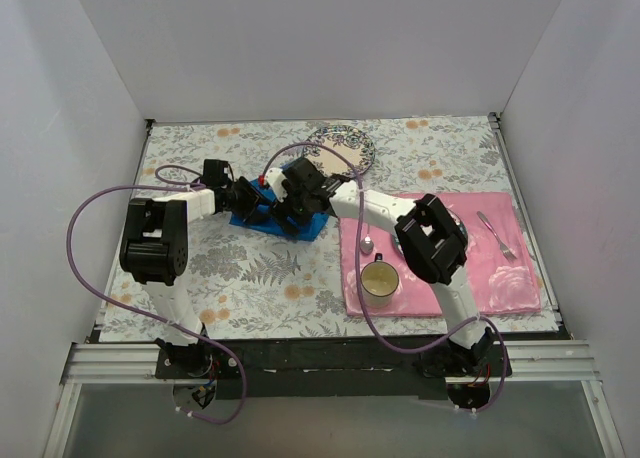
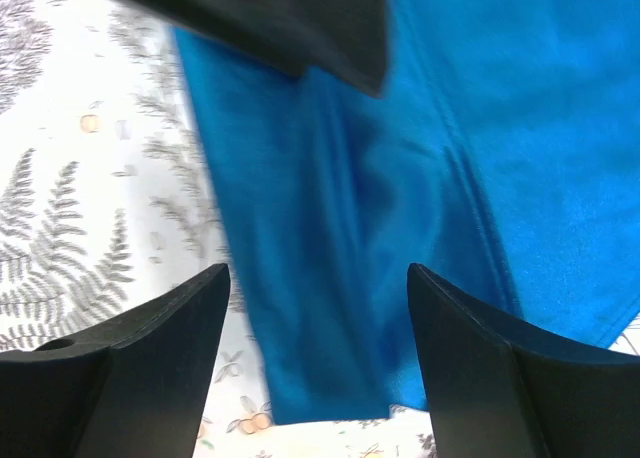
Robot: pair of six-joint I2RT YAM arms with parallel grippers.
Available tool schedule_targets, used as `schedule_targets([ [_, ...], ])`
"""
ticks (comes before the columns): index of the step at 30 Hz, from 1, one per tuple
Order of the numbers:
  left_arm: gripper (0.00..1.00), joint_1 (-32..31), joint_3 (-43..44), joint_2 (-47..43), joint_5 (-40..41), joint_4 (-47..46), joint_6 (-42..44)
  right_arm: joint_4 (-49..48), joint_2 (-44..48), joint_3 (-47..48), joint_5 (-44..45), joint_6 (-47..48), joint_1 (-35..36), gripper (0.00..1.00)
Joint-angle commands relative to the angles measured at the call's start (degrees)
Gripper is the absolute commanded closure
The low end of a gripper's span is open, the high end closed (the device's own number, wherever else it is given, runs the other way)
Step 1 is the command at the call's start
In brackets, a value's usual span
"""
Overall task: Fold the napkin, place the utensils inside, and roll it up
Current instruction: Roll the napkin with the utensil
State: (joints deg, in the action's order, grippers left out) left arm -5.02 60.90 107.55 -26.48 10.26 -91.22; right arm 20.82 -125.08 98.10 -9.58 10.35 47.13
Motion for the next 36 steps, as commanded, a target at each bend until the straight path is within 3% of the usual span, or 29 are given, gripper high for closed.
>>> schedule_targets([
  [1, 0.57, -0.26, 1.59, 0.47, 0.20, 0.90, 1.31, -2.44, 6.68, -1.95, 9.23, 8.70, 5.33, 0.18],
  [6, 0.57, -0.17, 1.76, 1.35, -0.85, 1.86, 1.04, -5.34, 6.69, -3.36, 5.64, 10.65, 6.65, 0.24],
  [9, 0.57, -0.08, 1.94, 1.79, -0.94, 2.22, 1.31, -5.88, 4.67, -1.79, 2.82, 11.62, 6.57, 0.37],
  [12, 0.57, 0.09, 2.20, 2.14, -1.38, 2.57, 1.57, -3.77, 0.81, 0.68, 2.20, 11.80, 6.65, 0.43],
  [22, 0.57, 0.45, 1.85, 2.23, -1.82, 2.92, 1.92, -8.34, -1.66, -2.65, 5.19, 12.68, 6.57, 0.32],
  [29, 0.57, 0.71, 1.24, 1.88, -2.17, 2.75, 1.75, -10.53, -2.63, -7.39, 6.68, 11.01, 6.57, 0.32],
  [34, 0.56, 1.50, 0.79, 1.00, -2.61, 2.66, 1.75, -11.25, -3.50, -12.59, 9.23, 7.94, 6.74, 0.45],
  [36, 0.55, 1.94, 0.62, 0.47, -2.70, 2.75, 1.84, -9.05, -4.82, -12.06, 10.97, 7.32, 7.18, 0.55],
])
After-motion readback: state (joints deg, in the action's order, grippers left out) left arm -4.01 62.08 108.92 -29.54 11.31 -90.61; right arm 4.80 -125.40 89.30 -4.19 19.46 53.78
